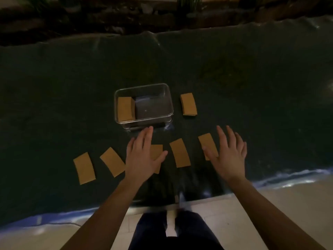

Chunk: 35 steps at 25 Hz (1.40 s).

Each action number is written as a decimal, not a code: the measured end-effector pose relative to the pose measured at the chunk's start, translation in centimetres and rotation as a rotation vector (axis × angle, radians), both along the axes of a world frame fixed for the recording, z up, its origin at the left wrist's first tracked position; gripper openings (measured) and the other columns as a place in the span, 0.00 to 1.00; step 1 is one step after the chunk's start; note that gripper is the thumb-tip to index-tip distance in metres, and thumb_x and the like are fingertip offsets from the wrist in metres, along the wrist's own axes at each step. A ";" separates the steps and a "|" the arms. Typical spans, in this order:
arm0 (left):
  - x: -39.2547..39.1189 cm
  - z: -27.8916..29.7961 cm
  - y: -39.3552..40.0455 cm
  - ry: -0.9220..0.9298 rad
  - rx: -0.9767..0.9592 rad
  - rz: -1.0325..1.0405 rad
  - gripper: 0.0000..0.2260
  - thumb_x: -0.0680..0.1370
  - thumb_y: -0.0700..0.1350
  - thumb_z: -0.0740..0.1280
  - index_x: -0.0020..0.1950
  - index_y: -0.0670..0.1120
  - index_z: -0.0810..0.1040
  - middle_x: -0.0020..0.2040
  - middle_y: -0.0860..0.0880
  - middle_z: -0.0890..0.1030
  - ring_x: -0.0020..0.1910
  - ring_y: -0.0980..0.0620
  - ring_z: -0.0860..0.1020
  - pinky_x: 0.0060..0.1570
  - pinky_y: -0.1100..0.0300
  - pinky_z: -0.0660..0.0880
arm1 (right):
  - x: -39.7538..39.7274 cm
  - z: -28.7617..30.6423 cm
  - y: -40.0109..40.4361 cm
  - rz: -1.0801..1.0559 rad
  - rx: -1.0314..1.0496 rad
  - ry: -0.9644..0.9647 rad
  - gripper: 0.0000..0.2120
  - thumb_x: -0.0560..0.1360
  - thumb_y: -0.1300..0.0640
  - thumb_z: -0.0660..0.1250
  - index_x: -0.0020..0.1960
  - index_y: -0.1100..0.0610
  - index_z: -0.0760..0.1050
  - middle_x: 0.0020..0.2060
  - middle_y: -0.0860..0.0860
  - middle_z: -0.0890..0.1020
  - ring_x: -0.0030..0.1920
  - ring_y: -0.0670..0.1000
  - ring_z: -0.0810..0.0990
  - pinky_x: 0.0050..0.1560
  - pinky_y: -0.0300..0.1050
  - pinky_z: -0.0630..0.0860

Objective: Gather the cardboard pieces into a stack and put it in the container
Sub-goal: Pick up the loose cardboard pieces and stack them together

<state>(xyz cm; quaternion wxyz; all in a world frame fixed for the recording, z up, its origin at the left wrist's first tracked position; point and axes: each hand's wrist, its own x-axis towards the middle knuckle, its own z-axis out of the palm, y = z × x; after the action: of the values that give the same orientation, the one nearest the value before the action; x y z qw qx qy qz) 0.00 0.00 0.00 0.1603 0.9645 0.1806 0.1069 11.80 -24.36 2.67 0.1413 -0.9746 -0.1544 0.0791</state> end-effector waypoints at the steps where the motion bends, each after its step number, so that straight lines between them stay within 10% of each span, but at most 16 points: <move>1: 0.2 -0.4 0.3 0.028 -0.020 -0.021 0.39 0.76 0.68 0.58 0.80 0.46 0.58 0.75 0.44 0.68 0.70 0.46 0.68 0.68 0.44 0.67 | -0.2 -0.1 0.4 -0.033 -0.007 0.009 0.35 0.78 0.36 0.57 0.79 0.47 0.52 0.79 0.56 0.57 0.78 0.62 0.53 0.74 0.68 0.50; 9: 3.8 -5.3 -0.6 0.406 -0.050 -0.046 0.35 0.74 0.69 0.60 0.76 0.51 0.67 0.66 0.48 0.71 0.63 0.47 0.69 0.59 0.50 0.69 | 2.4 -3.4 0.8 -0.108 -0.052 0.182 0.22 0.82 0.54 0.58 0.75 0.53 0.64 0.66 0.59 0.75 0.64 0.60 0.75 0.63 0.62 0.72; 24: 10.8 -9.1 -5.9 0.555 -0.093 0.051 0.33 0.68 0.60 0.75 0.69 0.50 0.68 0.70 0.45 0.66 0.64 0.42 0.67 0.60 0.48 0.66 | 8.8 -10.3 2.3 -0.228 -0.152 0.491 0.37 0.70 0.48 0.75 0.72 0.56 0.61 0.67 0.58 0.71 0.66 0.64 0.71 0.59 0.61 0.74; 30: 9.9 -7.4 -4.2 0.530 -0.652 0.105 0.15 0.78 0.45 0.69 0.59 0.54 0.67 0.46 0.51 0.78 0.44 0.51 0.79 0.40 0.57 0.75 | 8.8 -9.4 3.4 -0.209 0.083 0.610 0.08 0.78 0.53 0.65 0.52 0.56 0.70 0.50 0.60 0.81 0.49 0.62 0.79 0.44 0.48 0.70; 35: 7.5 -6.5 4.2 0.631 -0.748 0.049 0.23 0.75 0.37 0.71 0.67 0.52 0.72 0.64 0.46 0.77 0.63 0.46 0.76 0.57 0.55 0.74 | 7.7 -8.7 6.2 -0.165 0.247 0.701 0.14 0.77 0.57 0.67 0.61 0.60 0.75 0.55 0.60 0.81 0.53 0.60 0.79 0.50 0.46 0.70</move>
<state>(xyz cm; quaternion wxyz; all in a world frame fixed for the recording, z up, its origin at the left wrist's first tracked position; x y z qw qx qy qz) 7.55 4.22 -6.49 0.4309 0.8216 0.2688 -0.2590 19.50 -18.11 -5.98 0.3080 -0.8732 -0.0263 0.3767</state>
